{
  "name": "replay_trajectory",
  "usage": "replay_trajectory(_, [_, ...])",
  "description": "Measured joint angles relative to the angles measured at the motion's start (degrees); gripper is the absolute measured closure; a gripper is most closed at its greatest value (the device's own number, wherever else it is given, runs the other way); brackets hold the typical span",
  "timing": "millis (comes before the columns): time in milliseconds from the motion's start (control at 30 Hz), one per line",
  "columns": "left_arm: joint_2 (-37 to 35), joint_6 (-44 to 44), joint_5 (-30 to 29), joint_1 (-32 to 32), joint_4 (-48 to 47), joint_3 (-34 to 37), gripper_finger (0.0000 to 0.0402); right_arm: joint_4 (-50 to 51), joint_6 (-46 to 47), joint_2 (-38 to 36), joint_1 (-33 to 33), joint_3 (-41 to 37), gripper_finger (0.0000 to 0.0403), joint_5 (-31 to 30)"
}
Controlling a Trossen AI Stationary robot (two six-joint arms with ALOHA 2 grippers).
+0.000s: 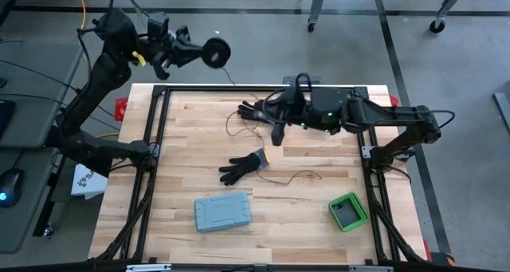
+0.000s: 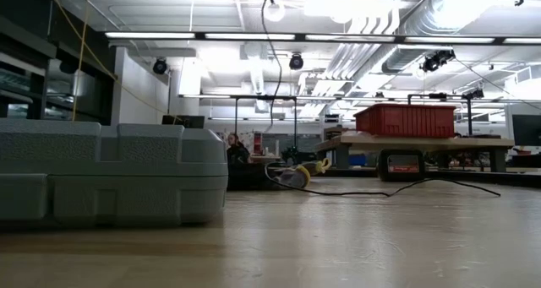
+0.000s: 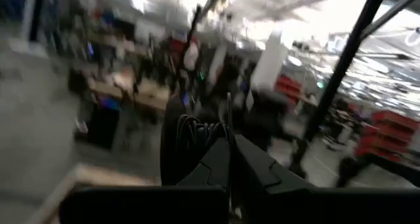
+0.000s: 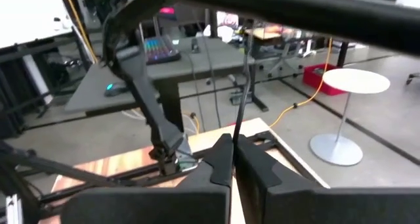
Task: Coil cords
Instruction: Coil the black wire cable onto the black spool
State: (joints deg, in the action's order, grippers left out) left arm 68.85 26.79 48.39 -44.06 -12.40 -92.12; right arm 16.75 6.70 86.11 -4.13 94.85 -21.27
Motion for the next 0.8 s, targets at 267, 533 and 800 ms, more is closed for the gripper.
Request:
replay_trajectory(267, [-2.5, -0.3, 3.0, 0.1, -16.8, 0.0, 0.0401, -1.2, -1.8, -3.1, 1.1, 0.0, 0.0403, -1.0])
replay_trajectory(533, [0.3, -1.0, 0.3, 3.9, -22.5, 0.0, 0.0401, -5.6, -2.6, -2.9, 1.6, 0.0, 0.0403, 2.8])
replay_trajectory(800, [7.3, 4.3, 10.9, 13.1, -21.7, 0.0, 0.0401, -5.4, -2.7, -2.8, 3.0, 0.0, 0.0403, 4.7])
